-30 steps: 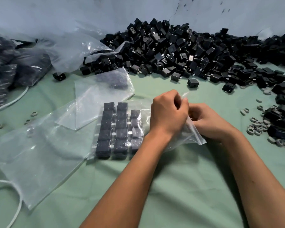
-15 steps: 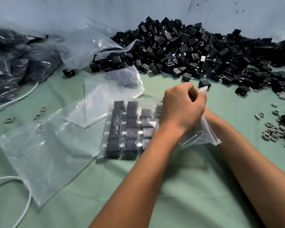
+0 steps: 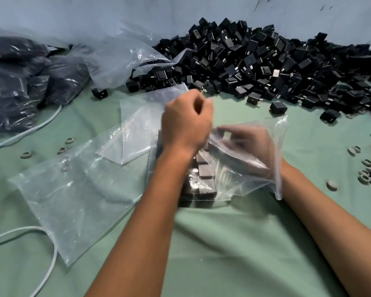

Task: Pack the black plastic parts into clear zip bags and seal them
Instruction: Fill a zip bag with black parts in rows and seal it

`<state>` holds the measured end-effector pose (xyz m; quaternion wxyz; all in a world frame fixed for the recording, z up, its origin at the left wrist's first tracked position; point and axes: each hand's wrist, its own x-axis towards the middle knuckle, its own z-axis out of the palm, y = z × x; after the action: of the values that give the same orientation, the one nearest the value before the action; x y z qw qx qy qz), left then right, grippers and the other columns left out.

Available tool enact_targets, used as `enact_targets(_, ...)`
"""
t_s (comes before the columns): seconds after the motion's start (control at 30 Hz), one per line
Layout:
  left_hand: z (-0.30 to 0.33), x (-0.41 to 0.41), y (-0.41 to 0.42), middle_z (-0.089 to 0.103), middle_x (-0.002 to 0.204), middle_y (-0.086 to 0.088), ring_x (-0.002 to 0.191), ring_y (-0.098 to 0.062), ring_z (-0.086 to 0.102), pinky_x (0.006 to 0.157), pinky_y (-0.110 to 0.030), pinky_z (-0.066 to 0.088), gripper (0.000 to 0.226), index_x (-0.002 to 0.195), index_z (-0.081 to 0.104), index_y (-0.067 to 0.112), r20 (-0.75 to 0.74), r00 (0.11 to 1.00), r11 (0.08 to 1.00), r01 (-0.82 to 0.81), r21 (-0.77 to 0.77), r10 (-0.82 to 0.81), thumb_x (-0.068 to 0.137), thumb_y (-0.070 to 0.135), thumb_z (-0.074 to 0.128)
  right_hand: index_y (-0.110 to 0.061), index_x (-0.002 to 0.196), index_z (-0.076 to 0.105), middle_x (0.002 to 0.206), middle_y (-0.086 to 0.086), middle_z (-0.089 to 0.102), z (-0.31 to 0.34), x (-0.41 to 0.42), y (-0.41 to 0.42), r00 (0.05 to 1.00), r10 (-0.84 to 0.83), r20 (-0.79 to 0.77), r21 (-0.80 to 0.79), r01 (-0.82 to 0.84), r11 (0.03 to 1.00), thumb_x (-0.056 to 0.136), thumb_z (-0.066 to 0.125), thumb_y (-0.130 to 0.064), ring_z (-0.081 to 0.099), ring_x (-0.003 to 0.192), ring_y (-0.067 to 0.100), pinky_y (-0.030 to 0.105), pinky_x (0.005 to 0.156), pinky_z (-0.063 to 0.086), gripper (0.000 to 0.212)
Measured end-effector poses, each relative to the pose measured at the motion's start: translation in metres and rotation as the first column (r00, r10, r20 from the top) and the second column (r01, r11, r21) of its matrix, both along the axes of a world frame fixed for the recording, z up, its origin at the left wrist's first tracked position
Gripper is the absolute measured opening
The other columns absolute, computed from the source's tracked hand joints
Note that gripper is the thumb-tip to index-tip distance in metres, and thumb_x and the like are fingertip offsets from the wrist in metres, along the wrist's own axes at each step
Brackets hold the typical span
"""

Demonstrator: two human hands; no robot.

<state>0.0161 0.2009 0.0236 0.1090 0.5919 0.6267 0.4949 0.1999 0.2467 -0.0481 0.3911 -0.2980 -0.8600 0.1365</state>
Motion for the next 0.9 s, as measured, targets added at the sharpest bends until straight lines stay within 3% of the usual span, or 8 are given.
enact_targets(0.13, -0.019, -0.053, 0.002, 0.071, 0.092, 0.003, 0.089, -0.018, 0.065, 0.085, -0.040, 0.056, 0.011, 0.092, 0.072, 0.021, -0.278, 0.961, 0.979, -0.063, -0.193, 0.007, 0.096, 0.026, 0.062, -0.008, 0.102, 0.080, 0.077, 0.004, 0.079, 0.023, -0.027, -0.018, 0.993, -0.064, 0.095, 0.049, 0.060, 0.997, 0.098, 0.058, -0.032, 0.073, 0.059, 0.013, 0.024, 0.060, 0.060, 0.032)
enact_targets(0.3, -0.037, -0.070, 0.004, 0.071, 0.089, 0.012, 0.086, -0.009, 0.066, 0.081, -0.029, 0.055, 0.010, 0.092, 0.074, 0.027, -0.150, 0.983, 0.964, 0.063, -0.257, -0.104, 0.094, 0.021, 0.067, 0.002, 0.102, 0.079, 0.077, 0.014, 0.077, 0.024, -0.025, -0.020, 0.995, -0.066, 0.075, 0.101, 0.059, 0.993, 0.089, 0.076, -0.003, 0.068, 0.062, 0.009, 0.014, 0.065, 0.056, 0.014)
enact_targets(0.4, -0.043, -0.078, 0.006, 0.073, 0.086, 0.015, 0.083, 0.000, 0.067, 0.075, -0.017, 0.050, 0.016, 0.088, 0.076, 0.029, -0.001, 0.995, 0.963, 0.093, -0.253, -0.096, 0.094, 0.016, 0.068, 0.003, 0.105, 0.078, 0.080, 0.015, 0.076, 0.020, -0.018, -0.016, 0.994, -0.042, 0.100, 0.102, 0.032, 0.994, 0.082, 0.083, 0.002, 0.065, 0.063, 0.012, 0.035, 0.059, 0.061, 0.024)
enact_targets(0.57, -0.052, -0.078, 0.005, 0.074, 0.085, 0.012, 0.082, -0.001, 0.067, 0.071, -0.007, 0.048, 0.016, 0.089, 0.078, 0.024, 0.076, 0.994, 0.973, 0.094, -0.212, -0.079, 0.093, 0.012, 0.068, -0.007, 0.120, 0.072, 0.106, 0.011, 0.076, 0.020, -0.017, -0.017, 0.995, 0.063, 0.071, -0.007, -0.063, 0.998, 0.090, 0.072, -0.028, 0.073, 0.086, 0.019, 0.038, 0.075, 0.063, 0.036)
enact_targets(0.7, -0.053, -0.077, 0.006, 0.074, 0.085, 0.011, 0.083, -0.003, 0.068, 0.072, -0.009, 0.049, 0.013, 0.089, 0.078, 0.023, 0.083, 0.993, 0.974, 0.095, -0.208, -0.079, 0.092, 0.013, 0.069, -0.004, 0.125, 0.069, 0.117, 0.014, 0.074, 0.016, -0.014, -0.012, 0.975, 0.168, 0.149, -0.024, -0.166, 0.986, 0.077, 0.089, -0.025, 0.074, 0.101, 0.022, 0.038, 0.086, 0.062, 0.056)
enact_targets(0.8, -0.053, -0.076, 0.006, 0.075, 0.086, 0.010, 0.085, -0.005, 0.070, 0.077, -0.016, 0.053, 0.009, 0.090, 0.077, 0.023, 0.071, 0.994, 0.973, 0.098, -0.211, -0.085, 0.091, 0.016, 0.071, 0.006, 0.123, 0.069, 0.116, 0.019, 0.074, 0.015, -0.012, -0.011, 0.988, 0.145, -0.054, -0.138, -0.151, 0.979, 0.073, 0.081, -0.051, 0.075, 0.101, 0.031, 0.046, 0.089, 0.062, 0.077)
enact_targets(0.87, -0.052, -0.076, 0.006, 0.075, 0.086, 0.010, 0.084, -0.005, 0.070, 0.078, -0.019, 0.055, 0.007, 0.089, 0.077, 0.023, 0.074, 0.993, 0.971, 0.108, -0.212, -0.094, 0.090, 0.018, 0.073, 0.003, 0.123, 0.071, 0.118, 0.014, 0.075, 0.020, -0.017, -0.014, 0.990, 0.093, -0.101, -0.310, -0.121, 0.943, 0.069, 0.076, -0.069, 0.074, 0.104, 0.025, 0.039, 0.094, 0.060, 0.091)
enact_targets(0.9, -0.052, -0.075, 0.005, 0.075, 0.085, 0.010, 0.084, -0.005, 0.070, 0.078, -0.019, 0.056, 0.006, 0.088, 0.077, 0.023, 0.076, 0.992, 0.971, 0.112, -0.211, -0.098, 0.090, 0.018, 0.074, 0.004, 0.123, 0.071, 0.120, 0.018, 0.074, 0.021, -0.019, -0.015, 0.992, 0.121, -0.037, -0.271, -0.126, 0.954, 0.078, 0.070, -0.067, 0.073, 0.106, 0.028, 0.043, 0.097, 0.059, 0.084)
